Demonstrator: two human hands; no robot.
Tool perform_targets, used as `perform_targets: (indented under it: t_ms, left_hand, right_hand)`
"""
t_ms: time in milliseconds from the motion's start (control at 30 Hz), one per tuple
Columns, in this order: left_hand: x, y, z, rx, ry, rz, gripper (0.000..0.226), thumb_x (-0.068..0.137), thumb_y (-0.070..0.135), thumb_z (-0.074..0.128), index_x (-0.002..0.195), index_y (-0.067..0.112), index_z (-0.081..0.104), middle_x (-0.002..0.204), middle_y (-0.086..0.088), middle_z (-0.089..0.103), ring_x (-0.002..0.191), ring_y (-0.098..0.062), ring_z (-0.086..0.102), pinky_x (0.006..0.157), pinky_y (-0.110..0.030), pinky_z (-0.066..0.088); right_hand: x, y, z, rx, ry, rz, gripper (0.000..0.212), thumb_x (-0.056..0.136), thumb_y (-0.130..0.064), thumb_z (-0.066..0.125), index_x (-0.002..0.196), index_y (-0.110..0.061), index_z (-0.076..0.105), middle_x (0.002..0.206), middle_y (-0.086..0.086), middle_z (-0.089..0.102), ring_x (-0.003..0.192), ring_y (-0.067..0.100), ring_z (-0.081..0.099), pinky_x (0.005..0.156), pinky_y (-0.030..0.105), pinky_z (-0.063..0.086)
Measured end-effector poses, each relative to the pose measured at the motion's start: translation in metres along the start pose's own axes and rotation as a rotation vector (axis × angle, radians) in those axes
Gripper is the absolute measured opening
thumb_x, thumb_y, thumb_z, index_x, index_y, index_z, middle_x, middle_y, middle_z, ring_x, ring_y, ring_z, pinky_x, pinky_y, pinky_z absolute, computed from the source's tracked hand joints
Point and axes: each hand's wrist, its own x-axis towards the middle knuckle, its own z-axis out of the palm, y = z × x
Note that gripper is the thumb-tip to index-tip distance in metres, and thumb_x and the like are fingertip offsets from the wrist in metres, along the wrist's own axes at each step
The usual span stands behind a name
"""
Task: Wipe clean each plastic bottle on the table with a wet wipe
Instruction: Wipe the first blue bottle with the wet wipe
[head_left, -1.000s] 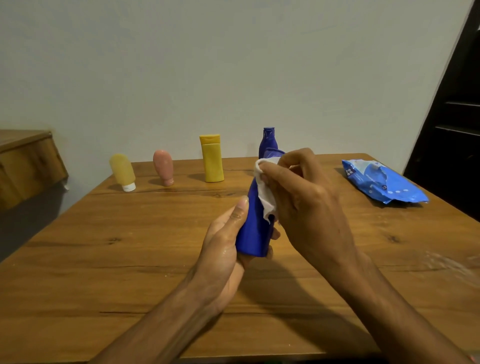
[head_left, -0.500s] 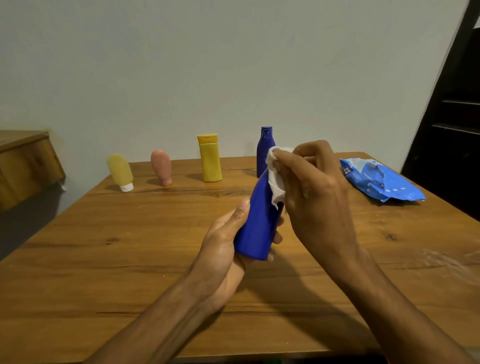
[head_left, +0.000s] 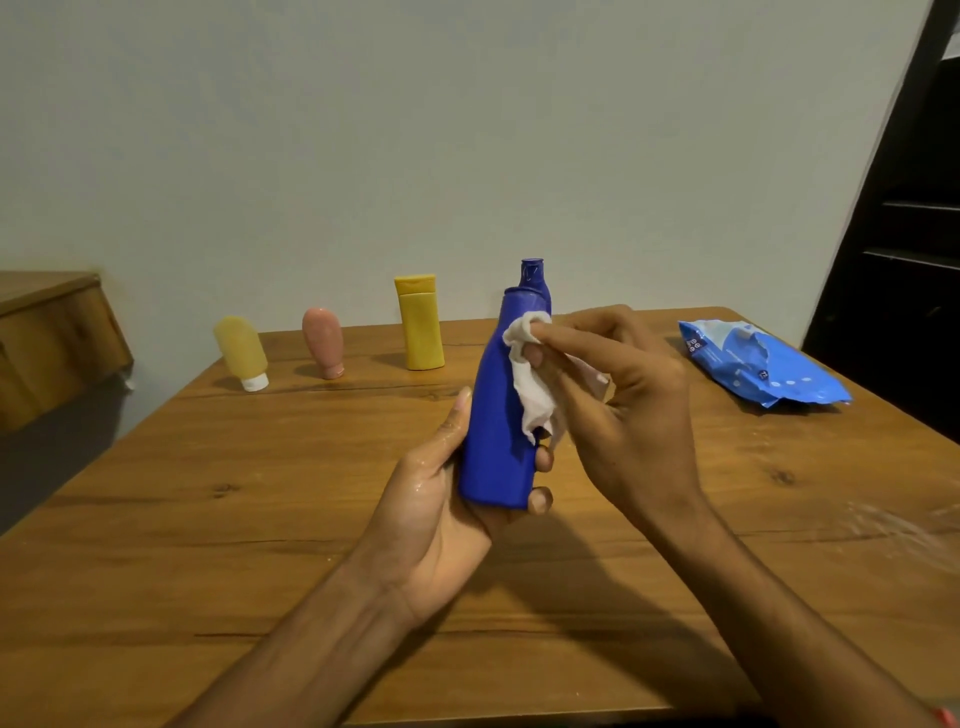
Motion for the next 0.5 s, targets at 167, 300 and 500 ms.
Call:
perform_targets:
  t_ms: [167,300,500]
  left_hand:
    - [-0.0020,-0.0070,-0.0045,-0.001,-0.038,-0.065,0.044,0.095,0.037,0.044,0.121,0.012,0.068,0.104,-0.018,0.065,0.079,-0.024,0.062,0.059,-0.033,0.053]
    - [-0.0005,-0.0056,-0.0029,0.001,-0.048,-0.059,0.044,0.095,0.038,0.044,0.123,0.012,0.067,0.104,-0.018,0.065,0.079,-0.023,0.061,0.060,-0.032,0.052]
    - [-0.0017,-0.0038,-0.0055,0.038,-0.074,-0.071,0.042,0.096,0.039,0.046,0.120,0.013,0.069,0.103,-0.016,0.066,0.080,-0.021,0.062,0.061,-0.032,0.053]
  right_hand:
    - [0.0065,0.0006,-0.0037,0.047,0.103,0.096,0.021,0.087,-0.018,0.063,0.106,-0.014,0.069,0.094,0.001,0.062,0.090,0.005,0.059,0.070,0.010,0.044]
    - [0.0061,0.0003,-0.0043,0.072,0.126,0.104,0.021,0.087,-0.016,0.064,0.107,-0.012,0.069,0.095,0.002,0.064,0.091,0.008,0.061,0.071,0.011,0.044]
    - [0.0086,0.0004,-0.0053,0.064,0.174,0.102,0.020,0.086,-0.018,0.065,0.105,-0.012,0.069,0.093,0.001,0.066,0.088,0.009,0.062,0.070,0.014,0.047]
